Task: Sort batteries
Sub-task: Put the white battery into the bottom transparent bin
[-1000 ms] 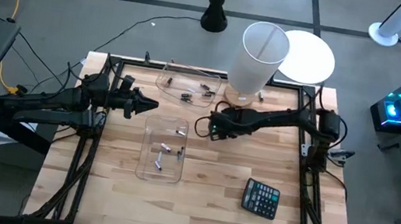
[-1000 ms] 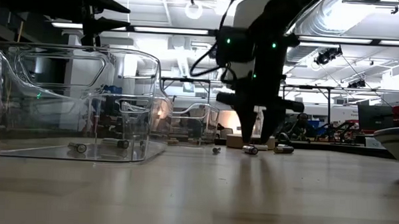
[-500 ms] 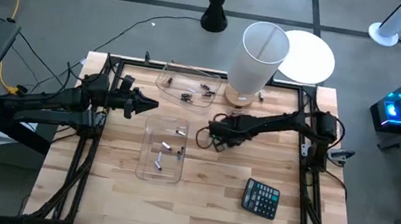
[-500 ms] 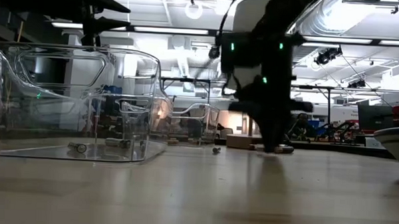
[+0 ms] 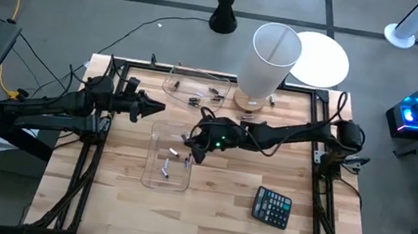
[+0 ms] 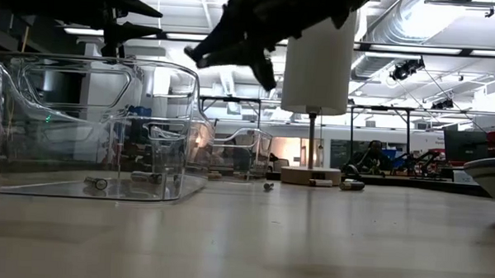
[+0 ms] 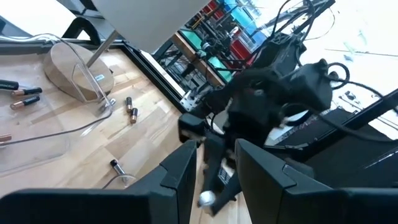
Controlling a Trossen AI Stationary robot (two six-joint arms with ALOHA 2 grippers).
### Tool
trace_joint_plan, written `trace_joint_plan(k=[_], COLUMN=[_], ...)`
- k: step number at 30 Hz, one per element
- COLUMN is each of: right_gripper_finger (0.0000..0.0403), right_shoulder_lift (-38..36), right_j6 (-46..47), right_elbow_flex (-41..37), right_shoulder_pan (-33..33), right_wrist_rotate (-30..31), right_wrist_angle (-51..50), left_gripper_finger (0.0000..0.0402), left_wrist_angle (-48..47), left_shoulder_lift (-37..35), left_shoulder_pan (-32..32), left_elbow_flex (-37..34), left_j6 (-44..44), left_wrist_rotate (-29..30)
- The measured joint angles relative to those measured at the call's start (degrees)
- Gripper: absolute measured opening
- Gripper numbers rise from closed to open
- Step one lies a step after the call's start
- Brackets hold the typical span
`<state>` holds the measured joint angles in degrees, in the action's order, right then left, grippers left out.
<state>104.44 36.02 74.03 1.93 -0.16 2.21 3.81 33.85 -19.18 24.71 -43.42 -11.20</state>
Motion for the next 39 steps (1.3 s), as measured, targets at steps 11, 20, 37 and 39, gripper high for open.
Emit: trace_joint_plan(k=[11, 20, 37, 39], right_gripper_finger=[0.0198, 0.0189, 0.0161, 0.013], right_shoulder_lift=[0.8, 1.7, 14.7, 14.7], right_j6=[8.0, 24.6, 34.0, 32.2], right_elbow_flex=[1.9, 3.7, 4.1, 4.1], right_shoulder_pan=[-0.5, -3.1, -5.9, -4.9], right_wrist_rotate=[-0.8, 16.0, 12.1, 13.5], right_wrist_angle=[-8.2, -41.5, -34.7, -36.2], left_gripper_finger=[0.0106, 0.0106, 0.0106, 0.0106], left_wrist_angle=[0.4, 0.4, 0.4, 0.4], left_shoulder_lift=[0.0, 0.0, 0.0, 0.0], left_shoulder_pan=[0.0, 0.0, 0.1, 0.1], left_elbow_flex=[0.0, 0.0, 0.0, 0.0], left_j6=[-0.1, 0.0, -1.5, -1.5], left_wrist_rotate=[0.0, 0.0, -0.1, -0.1])
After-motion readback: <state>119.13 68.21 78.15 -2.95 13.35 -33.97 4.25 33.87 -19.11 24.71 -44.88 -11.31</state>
